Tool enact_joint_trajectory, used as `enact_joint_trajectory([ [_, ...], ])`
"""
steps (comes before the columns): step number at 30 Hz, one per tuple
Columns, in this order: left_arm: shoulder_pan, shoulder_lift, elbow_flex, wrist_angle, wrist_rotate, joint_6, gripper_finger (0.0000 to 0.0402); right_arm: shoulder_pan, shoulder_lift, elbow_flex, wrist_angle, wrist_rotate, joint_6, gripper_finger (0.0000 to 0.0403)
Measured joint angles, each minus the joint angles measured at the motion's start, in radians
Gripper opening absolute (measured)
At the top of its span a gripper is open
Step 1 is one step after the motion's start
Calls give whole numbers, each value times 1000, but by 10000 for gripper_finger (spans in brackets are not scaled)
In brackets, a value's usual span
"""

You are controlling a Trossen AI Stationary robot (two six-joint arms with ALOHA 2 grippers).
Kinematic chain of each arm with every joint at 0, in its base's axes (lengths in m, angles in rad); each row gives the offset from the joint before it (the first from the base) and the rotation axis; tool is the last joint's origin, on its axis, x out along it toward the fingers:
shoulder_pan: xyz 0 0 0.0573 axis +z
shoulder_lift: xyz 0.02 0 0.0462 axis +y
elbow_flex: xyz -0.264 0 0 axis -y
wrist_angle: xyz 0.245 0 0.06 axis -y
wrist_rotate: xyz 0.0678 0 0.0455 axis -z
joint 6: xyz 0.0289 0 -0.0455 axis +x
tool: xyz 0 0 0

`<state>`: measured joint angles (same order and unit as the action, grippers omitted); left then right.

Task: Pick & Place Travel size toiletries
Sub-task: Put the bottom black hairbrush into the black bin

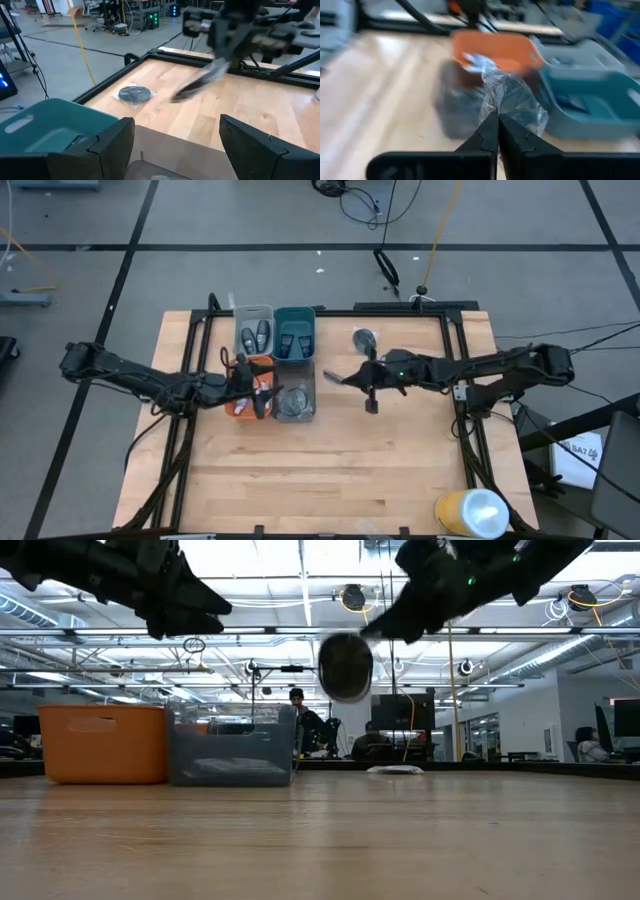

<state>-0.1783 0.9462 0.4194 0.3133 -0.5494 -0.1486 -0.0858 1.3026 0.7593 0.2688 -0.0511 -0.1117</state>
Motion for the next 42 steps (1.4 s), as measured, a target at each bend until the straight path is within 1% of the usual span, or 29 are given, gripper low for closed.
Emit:
enact_joint_trajectory([
  [4,0,70,0,53,2,-10,282,31,-39,0,37,-116,19,0],
  [8,0,152,0,161,26,80,282,56,-49,0,66,-212,41,0],
  [10,0,191,1,223,78,131,282,69,-50,0,87,-219,44,0],
  [14,0,276,1,398,203,212,282,88,-50,0,87,-220,44,0],
  [16,0,312,1,465,239,246,282,93,-50,0,96,-220,45,0],
  [18,0,343,9,506,243,267,282,95,-50,0,99,-220,48,0],
  [21,0,390,43,504,246,279,282,97,-50,0,108,-221,48,0],
  [26,15,485,141,504,334,292,282,97,-50,0,111,-221,48,0],
  [31,28,572,240,493,371,311,282,102,-50,0,112,-224,48,0],
  [33,30,599,260,487,389,311,282,102,-50,0,113,-242,48,0],
  [37,39,644,290,468,419,311,282,102,-50,0,116,-242,48,0],
  [42,53,660,302,475,426,299,282,102,-50,0,116,-242,48,0],
])
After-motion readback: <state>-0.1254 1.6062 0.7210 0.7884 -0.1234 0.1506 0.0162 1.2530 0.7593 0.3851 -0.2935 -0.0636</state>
